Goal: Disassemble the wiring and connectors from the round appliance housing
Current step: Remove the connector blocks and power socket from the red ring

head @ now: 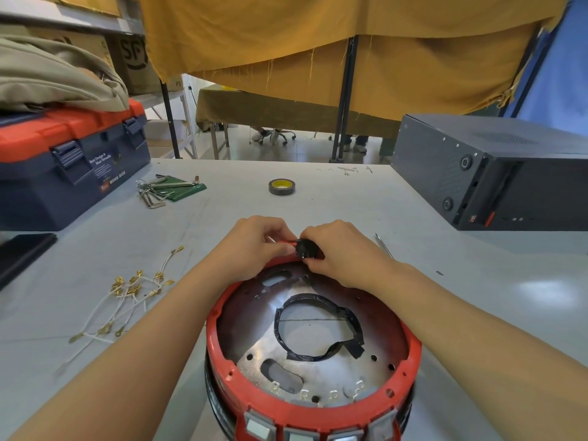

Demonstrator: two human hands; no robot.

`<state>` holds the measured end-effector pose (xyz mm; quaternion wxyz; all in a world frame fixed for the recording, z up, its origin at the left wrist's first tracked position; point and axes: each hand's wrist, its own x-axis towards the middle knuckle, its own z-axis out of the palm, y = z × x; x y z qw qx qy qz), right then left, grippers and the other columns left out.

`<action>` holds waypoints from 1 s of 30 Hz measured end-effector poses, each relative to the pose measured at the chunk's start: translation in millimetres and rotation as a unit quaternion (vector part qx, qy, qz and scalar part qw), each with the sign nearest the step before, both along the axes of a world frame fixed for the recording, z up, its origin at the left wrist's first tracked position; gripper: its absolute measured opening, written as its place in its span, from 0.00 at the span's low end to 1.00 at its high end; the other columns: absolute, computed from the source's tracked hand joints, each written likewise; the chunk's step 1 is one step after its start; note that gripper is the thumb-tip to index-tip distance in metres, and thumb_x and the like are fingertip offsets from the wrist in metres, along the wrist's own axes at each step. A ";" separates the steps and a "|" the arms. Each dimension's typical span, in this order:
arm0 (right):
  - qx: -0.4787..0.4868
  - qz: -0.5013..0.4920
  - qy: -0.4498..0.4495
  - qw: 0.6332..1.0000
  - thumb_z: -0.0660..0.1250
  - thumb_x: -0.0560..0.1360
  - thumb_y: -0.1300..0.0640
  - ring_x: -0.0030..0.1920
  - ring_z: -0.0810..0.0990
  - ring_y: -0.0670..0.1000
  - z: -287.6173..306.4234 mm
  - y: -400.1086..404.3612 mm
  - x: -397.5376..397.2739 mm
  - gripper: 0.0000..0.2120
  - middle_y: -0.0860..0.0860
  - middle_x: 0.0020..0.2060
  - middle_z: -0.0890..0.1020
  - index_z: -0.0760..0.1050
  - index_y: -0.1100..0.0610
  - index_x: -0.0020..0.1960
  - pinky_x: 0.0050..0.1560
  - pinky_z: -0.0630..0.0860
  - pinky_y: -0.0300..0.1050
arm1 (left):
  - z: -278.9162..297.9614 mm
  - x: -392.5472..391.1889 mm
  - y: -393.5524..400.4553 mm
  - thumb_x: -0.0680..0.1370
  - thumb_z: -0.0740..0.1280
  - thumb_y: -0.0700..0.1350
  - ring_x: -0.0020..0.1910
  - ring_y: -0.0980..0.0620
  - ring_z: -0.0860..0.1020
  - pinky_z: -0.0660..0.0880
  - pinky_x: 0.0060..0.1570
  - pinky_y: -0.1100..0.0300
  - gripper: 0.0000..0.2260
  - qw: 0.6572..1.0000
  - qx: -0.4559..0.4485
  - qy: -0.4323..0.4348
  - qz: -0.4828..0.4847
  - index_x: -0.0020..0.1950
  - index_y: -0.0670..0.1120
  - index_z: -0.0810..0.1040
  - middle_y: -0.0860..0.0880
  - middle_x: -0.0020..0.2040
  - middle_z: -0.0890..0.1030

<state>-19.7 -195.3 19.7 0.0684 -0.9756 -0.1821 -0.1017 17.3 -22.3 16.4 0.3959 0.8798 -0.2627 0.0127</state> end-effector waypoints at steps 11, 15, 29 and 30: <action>0.014 -0.003 0.012 1.000 0.63 0.77 0.53 0.46 0.75 0.57 1.1 0.1 -2.0 0.09 0.54 0.47 0.78 0.70 0.58 0.52 0.45 0.72 0.53 | -1.5 0.8 0.3 0.73 0.71 0.42 0.32 0.60 0.74 0.68 0.34 0.73 0.03 1.000 -0.009 0.000 0.002 0.43 0.49 0.82 0.59 0.33 0.79; 0.023 -0.003 0.013 1.000 0.63 0.77 0.52 0.46 0.75 0.56 0.4 0.5 -2.2 0.09 0.54 0.48 0.78 0.70 0.57 0.52 0.44 0.72 0.52 | -1.1 -0.3 1.0 0.73 0.71 0.43 0.35 0.59 0.76 0.69 0.36 0.72 0.02 1.000 0.001 -0.010 0.003 0.43 0.50 0.81 0.58 0.35 0.80; 0.230 0.024 -0.043 0.972 0.70 0.74 0.58 0.51 0.78 0.52 4.4 -1.7 -2.6 0.17 0.51 0.51 0.81 0.75 0.54 0.62 0.54 0.75 0.50 | 3.6 -4.7 1.0 0.70 0.74 0.43 0.46 0.55 0.81 0.76 0.50 0.64 0.15 0.995 -0.091 0.014 -0.021 0.55 0.50 0.77 0.53 0.47 0.81; 0.250 0.018 -0.044 0.967 0.70 0.74 0.58 0.49 0.79 0.51 5.2 -2.2 -2.8 0.17 0.51 0.50 0.81 0.75 0.54 0.62 0.54 0.76 0.48 | 4.3 -5.4 1.5 0.70 0.75 0.43 0.46 0.55 0.81 0.77 0.50 0.63 0.16 0.992 -0.123 0.026 -0.024 0.55 0.50 0.77 0.52 0.47 0.82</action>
